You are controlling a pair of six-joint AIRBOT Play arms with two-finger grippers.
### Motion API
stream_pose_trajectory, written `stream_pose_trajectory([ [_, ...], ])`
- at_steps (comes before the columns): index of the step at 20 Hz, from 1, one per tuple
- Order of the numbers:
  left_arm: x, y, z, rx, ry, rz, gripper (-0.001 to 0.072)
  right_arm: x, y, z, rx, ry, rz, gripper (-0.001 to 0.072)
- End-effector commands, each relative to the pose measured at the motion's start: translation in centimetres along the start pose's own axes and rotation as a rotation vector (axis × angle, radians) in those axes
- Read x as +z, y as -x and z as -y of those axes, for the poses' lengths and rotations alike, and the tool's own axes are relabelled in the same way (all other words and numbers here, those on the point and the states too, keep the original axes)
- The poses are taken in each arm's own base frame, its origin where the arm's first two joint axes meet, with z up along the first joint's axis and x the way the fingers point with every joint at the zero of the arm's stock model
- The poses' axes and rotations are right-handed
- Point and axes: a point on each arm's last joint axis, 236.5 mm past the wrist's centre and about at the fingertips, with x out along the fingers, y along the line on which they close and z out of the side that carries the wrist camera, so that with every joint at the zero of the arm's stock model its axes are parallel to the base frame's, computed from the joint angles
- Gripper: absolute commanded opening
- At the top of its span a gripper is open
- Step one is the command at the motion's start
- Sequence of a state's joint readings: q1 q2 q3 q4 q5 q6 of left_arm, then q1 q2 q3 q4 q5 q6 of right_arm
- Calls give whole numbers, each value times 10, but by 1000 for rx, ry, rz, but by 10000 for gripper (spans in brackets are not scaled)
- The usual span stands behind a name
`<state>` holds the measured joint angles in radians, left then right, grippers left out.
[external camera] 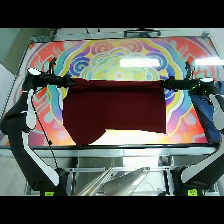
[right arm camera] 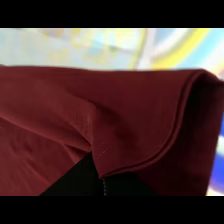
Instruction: Fold the shirts.
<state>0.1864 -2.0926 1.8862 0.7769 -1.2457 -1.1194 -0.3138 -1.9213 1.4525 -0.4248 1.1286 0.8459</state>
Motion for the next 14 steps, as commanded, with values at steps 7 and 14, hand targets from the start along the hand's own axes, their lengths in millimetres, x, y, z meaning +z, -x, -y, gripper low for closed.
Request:
stream_pose_trajectory([
  [7,-17,0,-15,76,55,-72,215,-21,-2,22,-86,7,-86,129],
  [14,-35,93,0,81,167,-197,223,-21,74,-9,-141,17,-132,306],
])
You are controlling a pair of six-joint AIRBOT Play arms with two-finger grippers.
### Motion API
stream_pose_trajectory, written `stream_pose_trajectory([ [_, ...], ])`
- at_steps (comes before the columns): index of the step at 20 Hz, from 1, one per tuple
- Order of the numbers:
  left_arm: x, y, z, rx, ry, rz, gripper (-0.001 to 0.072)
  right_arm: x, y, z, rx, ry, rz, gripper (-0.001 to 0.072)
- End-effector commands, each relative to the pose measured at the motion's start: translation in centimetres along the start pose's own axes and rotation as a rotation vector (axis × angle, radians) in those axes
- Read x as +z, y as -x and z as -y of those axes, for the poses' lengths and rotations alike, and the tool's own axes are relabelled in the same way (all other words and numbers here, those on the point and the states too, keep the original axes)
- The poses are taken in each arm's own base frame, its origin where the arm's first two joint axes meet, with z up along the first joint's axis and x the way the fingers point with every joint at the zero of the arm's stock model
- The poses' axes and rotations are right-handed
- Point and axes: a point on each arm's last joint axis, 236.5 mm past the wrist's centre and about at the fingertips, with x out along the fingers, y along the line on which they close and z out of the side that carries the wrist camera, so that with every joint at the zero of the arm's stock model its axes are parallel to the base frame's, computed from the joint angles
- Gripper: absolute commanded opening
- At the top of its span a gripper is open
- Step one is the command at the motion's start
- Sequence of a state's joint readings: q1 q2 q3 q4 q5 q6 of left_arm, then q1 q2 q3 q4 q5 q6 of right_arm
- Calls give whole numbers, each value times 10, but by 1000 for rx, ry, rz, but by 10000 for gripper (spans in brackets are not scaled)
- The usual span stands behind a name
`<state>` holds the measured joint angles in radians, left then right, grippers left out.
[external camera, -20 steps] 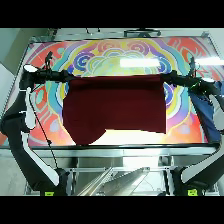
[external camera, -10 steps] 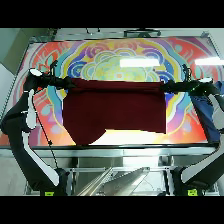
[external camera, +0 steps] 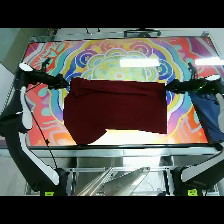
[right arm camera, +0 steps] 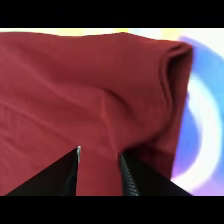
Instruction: Fold the shirts.
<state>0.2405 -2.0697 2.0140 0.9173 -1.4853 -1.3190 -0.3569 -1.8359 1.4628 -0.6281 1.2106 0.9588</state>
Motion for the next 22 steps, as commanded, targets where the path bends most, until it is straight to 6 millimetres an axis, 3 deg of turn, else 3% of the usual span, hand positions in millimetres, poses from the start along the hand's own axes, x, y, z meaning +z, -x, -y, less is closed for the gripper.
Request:
stream_pose_trajectory([
  [1,-32,47,1,15,62,-72,209,-20,50,-9,-60,-7,-75,305],
  [2,-42,56,4,19,61,-72,154,-32,63,-4,-102,-17,-112,305],
  [6,-97,77,23,10,60,-85,149,-102,93,11,-157,-122,-152,305],
  [9,-145,79,39,15,87,-61,149,-160,86,26,-189,-213,-135,325],
  [10,-160,78,42,20,98,-52,149,-179,78,30,-199,-243,-145,395],
  [12,-189,73,47,25,117,-43,153,-204,63,36,-209,-283,-168,384],
  [17,-254,55,54,-8,173,-152,160,-242,34,27,-184,-308,-285,383],
  [22,-302,34,51,-28,238,-237,160,-247,8,5,-170,-230,-331,382],
])
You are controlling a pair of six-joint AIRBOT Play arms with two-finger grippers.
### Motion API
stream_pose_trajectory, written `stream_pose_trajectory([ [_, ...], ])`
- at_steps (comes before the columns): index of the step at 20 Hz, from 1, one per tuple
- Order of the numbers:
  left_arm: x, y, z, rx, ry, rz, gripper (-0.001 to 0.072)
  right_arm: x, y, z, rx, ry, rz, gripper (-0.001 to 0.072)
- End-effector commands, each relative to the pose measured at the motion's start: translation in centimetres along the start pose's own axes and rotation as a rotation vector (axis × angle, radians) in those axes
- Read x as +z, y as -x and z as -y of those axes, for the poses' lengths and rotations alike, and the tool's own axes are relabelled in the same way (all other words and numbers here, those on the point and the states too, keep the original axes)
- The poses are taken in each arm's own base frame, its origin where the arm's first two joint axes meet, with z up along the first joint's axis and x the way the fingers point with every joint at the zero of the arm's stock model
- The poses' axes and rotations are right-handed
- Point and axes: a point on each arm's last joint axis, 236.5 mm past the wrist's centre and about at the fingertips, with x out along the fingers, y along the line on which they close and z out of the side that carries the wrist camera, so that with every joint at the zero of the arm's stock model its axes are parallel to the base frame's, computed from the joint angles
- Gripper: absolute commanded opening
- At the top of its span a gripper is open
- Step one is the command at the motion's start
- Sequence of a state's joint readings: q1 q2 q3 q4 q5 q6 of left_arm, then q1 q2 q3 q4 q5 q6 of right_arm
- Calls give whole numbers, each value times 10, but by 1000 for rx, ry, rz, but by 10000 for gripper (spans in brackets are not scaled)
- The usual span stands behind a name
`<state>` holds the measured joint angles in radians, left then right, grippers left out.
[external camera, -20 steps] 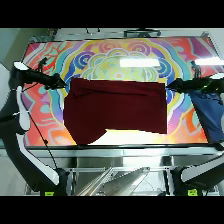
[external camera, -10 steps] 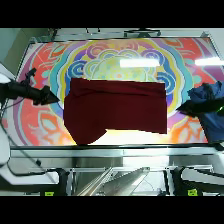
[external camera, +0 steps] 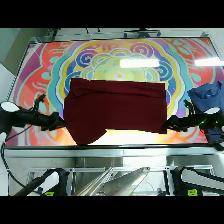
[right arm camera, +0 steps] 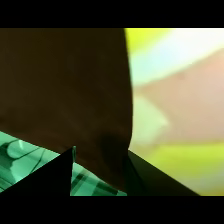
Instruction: Fold the shirts.
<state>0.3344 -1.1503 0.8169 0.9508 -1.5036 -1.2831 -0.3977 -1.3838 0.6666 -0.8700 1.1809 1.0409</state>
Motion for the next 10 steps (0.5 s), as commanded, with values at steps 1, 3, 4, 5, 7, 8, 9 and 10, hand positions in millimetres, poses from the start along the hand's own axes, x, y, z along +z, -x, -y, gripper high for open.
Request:
stream_pose_trajectory([
  [1,-34,-22,-11,-3,49,-62,160,-2,-15,-12,-6,32,-12,382],
  [3,-47,-35,-27,36,71,-65,161,-3,-18,-17,1,42,-19,382],
  [4,-53,-42,-33,49,89,-59,163,-4,-18,-17,3,44,-21,382],
  [5,-56,-47,-38,60,98,-48,234,-4,-18,-18,8,42,-24,382],
  [7,-55,-54,-51,101,117,2,236,-5,-18,-19,9,42,-28,382],
  [8,-49,-56,-56,115,120,41,237,-5,-18,-19,9,42,-28,382],
  [9,-41,-57,-61,127,122,83,238,-5,-18,-19,10,41,-27,382],
  [10,-33,-57,-65,140,122,126,238,-5,-18,-19,9,41,-27,382],
])
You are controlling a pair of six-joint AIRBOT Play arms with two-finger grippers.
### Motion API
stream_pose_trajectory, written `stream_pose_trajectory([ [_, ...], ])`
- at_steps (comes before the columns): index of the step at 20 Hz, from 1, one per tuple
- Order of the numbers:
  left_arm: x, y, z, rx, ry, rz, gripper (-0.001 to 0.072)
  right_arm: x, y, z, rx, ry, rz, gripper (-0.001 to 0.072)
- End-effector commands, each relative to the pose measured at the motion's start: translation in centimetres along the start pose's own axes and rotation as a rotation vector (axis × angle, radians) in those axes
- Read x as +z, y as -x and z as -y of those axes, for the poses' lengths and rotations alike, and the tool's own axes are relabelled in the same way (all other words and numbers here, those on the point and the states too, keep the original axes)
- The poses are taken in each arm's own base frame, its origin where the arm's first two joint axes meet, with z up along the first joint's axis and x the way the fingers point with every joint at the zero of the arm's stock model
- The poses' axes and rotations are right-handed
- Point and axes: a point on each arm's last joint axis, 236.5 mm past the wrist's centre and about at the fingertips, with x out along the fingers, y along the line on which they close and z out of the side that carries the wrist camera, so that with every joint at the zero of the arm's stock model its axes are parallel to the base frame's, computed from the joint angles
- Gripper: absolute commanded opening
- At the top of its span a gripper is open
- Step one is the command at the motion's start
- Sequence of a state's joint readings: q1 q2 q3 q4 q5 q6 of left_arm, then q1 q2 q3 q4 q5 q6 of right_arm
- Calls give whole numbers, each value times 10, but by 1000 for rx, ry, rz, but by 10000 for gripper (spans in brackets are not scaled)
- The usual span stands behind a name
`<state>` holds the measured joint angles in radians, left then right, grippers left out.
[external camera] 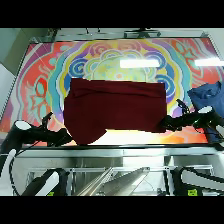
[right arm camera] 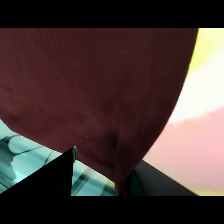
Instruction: Fold the shirts.
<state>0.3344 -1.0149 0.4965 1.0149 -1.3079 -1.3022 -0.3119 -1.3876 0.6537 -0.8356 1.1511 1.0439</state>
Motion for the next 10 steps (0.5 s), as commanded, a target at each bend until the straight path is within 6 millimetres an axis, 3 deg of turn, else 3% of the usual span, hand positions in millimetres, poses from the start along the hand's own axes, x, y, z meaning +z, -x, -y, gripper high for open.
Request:
stream_pose_trajectory([
  [1,25,-7,-18,53,22,142,238,0,-1,-1,2,2,-3,382],
  [6,43,-27,-35,62,94,149,239,-1,-1,-1,3,1,-3,382],
  [10,76,-32,-8,-80,81,169,239,0,-1,-3,8,-1,0,382],
])
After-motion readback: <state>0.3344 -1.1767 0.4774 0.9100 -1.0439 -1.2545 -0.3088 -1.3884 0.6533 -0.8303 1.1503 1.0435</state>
